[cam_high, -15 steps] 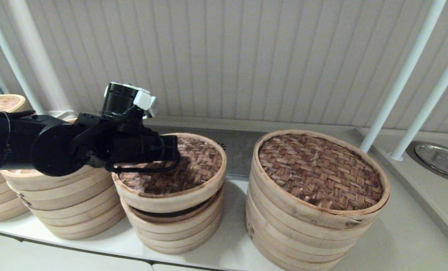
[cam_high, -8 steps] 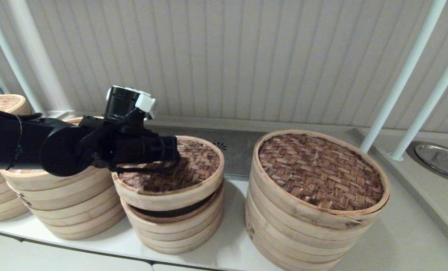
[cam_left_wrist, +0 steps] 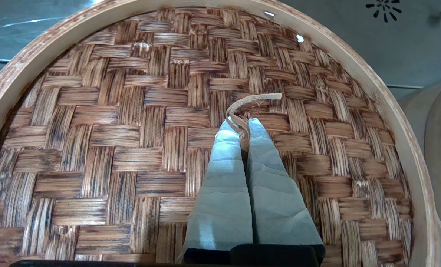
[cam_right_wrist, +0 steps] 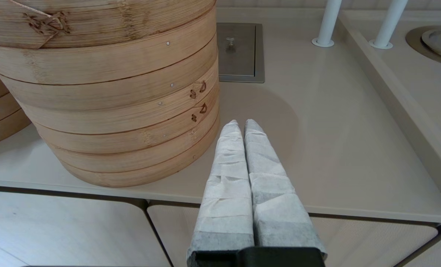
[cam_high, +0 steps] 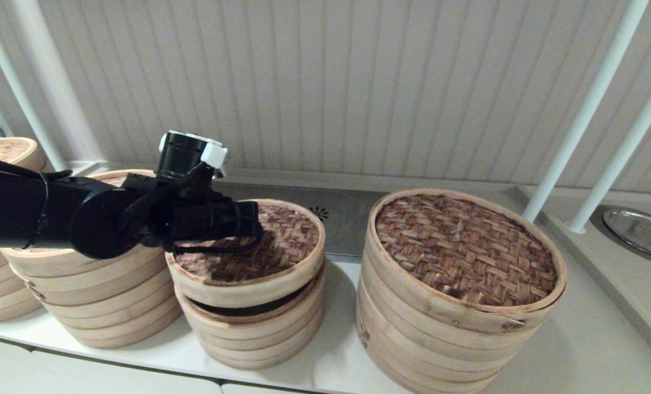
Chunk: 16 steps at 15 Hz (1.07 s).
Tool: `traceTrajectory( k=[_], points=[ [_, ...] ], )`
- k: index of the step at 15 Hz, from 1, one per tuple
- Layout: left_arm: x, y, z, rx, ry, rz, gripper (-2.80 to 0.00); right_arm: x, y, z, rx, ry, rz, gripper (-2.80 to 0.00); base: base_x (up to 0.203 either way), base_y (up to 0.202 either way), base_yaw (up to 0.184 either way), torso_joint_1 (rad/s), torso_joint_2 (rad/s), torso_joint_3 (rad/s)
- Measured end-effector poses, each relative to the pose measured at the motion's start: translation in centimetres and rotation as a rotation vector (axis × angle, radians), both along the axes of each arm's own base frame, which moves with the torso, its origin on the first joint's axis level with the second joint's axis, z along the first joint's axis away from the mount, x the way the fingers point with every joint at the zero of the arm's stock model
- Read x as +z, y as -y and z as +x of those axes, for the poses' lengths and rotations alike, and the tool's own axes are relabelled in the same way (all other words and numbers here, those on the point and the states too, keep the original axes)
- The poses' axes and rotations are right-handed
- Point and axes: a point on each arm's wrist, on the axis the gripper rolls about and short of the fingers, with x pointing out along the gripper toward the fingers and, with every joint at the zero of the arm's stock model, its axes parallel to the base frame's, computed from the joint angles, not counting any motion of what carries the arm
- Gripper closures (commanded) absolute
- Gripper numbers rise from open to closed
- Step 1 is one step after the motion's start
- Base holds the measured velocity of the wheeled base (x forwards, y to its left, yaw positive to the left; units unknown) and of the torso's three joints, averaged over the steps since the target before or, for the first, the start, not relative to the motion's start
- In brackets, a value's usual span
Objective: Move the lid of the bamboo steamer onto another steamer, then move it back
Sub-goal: Put the steamer
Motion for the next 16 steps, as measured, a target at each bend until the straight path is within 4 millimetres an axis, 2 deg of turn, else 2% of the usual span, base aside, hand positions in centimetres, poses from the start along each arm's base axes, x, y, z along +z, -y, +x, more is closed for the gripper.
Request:
traceTrajectory(
  k=[8,16],
  points=[
    [-0.6,0.0,-0.1,-0.011,0.062,-0.011,0.0,0.0,0.0,0.0,0.0,0.0,0.0,0.0,0.0,0.0,0.0,0.0,0.0,0.0],
    [-1.6,-0.3,-0.9,-0.045,0.052,0.054,0.0,0.0,0.0,0.0,0.0,0.0,0.0,0.0,0.0,0.0,0.0,0.0,0.0,0.0]
  ],
)
